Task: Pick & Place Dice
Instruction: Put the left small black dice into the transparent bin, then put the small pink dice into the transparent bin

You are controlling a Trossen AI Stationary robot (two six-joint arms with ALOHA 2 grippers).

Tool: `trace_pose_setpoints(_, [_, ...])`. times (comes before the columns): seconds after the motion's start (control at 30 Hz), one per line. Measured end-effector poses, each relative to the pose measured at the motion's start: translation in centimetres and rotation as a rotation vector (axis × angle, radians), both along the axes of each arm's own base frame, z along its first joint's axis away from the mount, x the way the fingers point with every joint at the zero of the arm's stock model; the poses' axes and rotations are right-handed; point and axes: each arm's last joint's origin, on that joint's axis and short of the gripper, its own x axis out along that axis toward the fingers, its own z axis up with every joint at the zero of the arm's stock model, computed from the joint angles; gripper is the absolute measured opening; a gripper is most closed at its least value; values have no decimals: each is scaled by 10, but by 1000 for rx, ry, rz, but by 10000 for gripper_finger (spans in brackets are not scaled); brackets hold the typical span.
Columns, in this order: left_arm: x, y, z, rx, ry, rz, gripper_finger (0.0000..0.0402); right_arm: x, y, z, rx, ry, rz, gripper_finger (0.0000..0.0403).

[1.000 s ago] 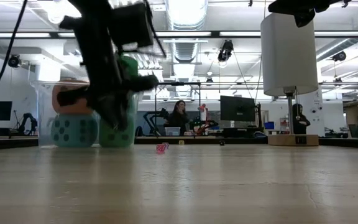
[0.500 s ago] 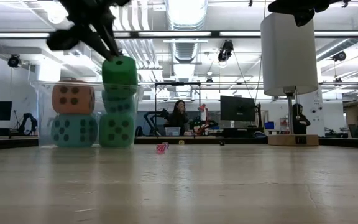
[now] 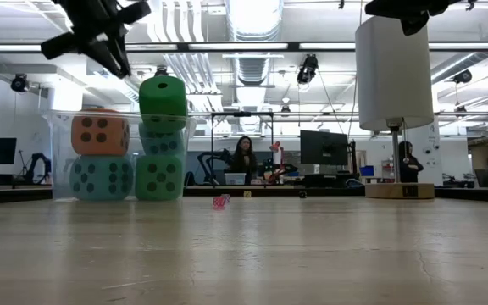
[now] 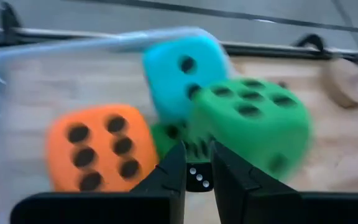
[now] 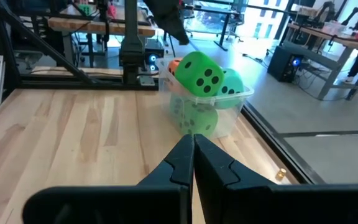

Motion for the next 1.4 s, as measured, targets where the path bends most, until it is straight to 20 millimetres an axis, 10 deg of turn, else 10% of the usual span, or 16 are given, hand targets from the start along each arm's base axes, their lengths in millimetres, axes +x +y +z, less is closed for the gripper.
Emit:
trace_pose_setpoints(0.47, [-5, 78, -20, -15, 291, 186, 52, 1, 0, 4, 16, -42, -1, 8])
trace_pose_setpoints(1.4, [7, 88, -36, -41, 374, 192, 107, 1, 0, 4, 17, -43, -1, 8])
